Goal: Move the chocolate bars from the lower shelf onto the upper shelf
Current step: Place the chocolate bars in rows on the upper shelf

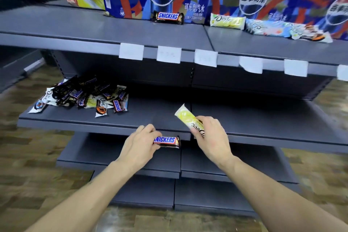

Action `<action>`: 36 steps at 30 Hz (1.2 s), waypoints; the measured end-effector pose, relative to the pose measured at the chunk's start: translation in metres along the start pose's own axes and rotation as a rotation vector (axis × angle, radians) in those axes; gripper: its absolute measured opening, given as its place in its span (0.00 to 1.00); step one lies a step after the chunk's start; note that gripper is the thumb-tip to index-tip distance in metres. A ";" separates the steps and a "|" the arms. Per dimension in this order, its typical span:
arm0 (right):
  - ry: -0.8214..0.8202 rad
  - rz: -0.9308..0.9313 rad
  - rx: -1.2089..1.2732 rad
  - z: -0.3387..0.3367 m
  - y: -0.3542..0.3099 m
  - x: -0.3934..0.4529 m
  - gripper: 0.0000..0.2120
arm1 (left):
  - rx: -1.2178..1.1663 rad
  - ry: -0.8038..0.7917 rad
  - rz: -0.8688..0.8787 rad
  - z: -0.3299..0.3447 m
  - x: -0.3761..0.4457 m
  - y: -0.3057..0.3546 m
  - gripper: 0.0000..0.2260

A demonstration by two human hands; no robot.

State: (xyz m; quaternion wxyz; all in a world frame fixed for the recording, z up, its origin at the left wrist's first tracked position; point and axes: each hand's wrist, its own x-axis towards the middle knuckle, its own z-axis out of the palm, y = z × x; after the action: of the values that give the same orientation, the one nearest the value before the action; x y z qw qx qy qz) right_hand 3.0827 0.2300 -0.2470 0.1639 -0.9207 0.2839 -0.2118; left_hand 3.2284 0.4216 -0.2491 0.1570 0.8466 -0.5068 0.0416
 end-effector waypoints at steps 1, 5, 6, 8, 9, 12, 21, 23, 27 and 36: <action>0.014 0.014 0.016 -0.006 -0.001 -0.008 0.19 | 0.003 0.008 0.001 -0.004 -0.008 0.008 0.14; 0.041 0.036 0.080 -0.027 -0.002 -0.040 0.18 | 0.028 0.026 -0.002 -0.018 -0.034 0.035 0.15; 0.030 0.050 0.114 -0.032 -0.003 -0.048 0.19 | 0.029 0.028 -0.008 -0.021 -0.039 0.041 0.15; 0.000 0.089 0.195 -0.042 -0.004 -0.062 0.23 | 0.031 0.032 -0.020 -0.024 -0.049 0.053 0.15; -0.010 0.096 0.226 -0.047 -0.006 -0.069 0.26 | 0.033 0.033 -0.024 -0.026 -0.053 0.058 0.15; -0.023 0.099 0.291 -0.050 -0.005 -0.082 0.29 | 0.030 0.031 -0.029 -0.027 -0.064 0.071 0.14; -0.143 0.439 0.565 -0.043 0.001 -0.079 0.07 | 0.059 0.005 -0.063 -0.030 -0.074 0.070 0.14; -0.112 0.454 0.615 -0.044 0.003 -0.078 0.10 | 0.065 -0.002 -0.066 -0.031 -0.072 0.069 0.14; -0.135 0.407 0.836 -0.050 0.008 -0.079 0.32 | 0.078 -0.008 -0.060 -0.031 -0.069 0.072 0.14; -0.227 0.265 0.613 -0.057 0.030 -0.087 0.31 | 0.107 -0.010 -0.045 -0.034 -0.059 0.080 0.15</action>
State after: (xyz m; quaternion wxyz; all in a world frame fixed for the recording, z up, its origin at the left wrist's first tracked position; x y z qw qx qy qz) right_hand 2.9759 0.2478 -0.2365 0.4893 -0.8015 0.3041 -0.1601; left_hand 3.1329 0.4473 -0.2127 0.1098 0.8652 -0.4855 0.0608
